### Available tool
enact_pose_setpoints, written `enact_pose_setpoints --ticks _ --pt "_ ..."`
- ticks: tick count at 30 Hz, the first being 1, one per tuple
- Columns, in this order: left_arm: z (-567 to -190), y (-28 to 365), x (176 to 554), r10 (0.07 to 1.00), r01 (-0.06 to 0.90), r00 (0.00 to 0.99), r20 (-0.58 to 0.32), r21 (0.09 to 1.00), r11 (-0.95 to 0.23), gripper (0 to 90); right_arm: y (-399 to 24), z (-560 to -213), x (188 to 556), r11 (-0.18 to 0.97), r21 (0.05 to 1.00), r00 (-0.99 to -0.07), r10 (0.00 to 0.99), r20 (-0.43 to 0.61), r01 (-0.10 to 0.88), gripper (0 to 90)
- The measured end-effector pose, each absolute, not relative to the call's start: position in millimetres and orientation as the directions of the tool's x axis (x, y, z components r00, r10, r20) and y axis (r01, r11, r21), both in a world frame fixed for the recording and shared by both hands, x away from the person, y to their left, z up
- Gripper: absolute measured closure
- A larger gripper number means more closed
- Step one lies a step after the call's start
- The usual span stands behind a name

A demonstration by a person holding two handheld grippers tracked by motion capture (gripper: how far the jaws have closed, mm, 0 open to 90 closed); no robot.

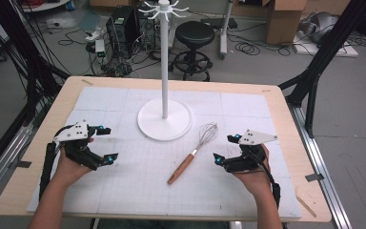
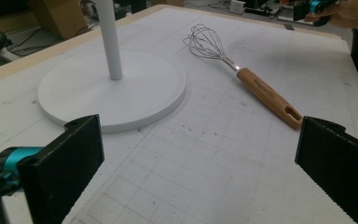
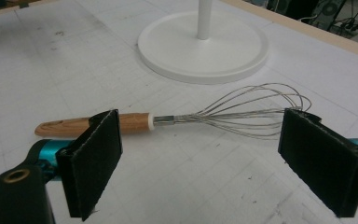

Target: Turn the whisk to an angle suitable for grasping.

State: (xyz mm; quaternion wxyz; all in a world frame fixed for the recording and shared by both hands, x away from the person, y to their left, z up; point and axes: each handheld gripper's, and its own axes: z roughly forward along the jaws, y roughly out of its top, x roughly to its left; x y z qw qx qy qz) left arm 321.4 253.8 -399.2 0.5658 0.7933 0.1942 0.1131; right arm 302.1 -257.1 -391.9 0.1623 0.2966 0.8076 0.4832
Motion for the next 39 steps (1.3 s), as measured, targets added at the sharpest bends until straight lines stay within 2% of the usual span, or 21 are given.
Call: enact_pose_setpoints --ticks 21,35,36,39 --pt "-399 252 320 0.441 0.18 0.897 -0.039 0.943 -0.281 1.6 -249 -392 299 0.4 0.858 -0.775 0.632 -0.005 0.322 16.9" --pt "-398 251 319 0.431 0.175 0.902 -0.036 0.942 -0.286 1.7 -247 -392 298 0.424 0.851 -0.788 0.615 -0.019 0.31 31.4" --pt "-398 251 319 0.433 0.173 0.901 -0.035 0.943 -0.284 1.7 -247 -393 299 0.423 0.852 -0.792 0.61 -0.017 0.307 35.5" --pt "-397 252 320 0.433 0.169 0.901 -0.034 0.946 -0.277 1.7 -246 -394 300 0.428 0.85 -0.795 0.606 -0.017 0.308 38.4"
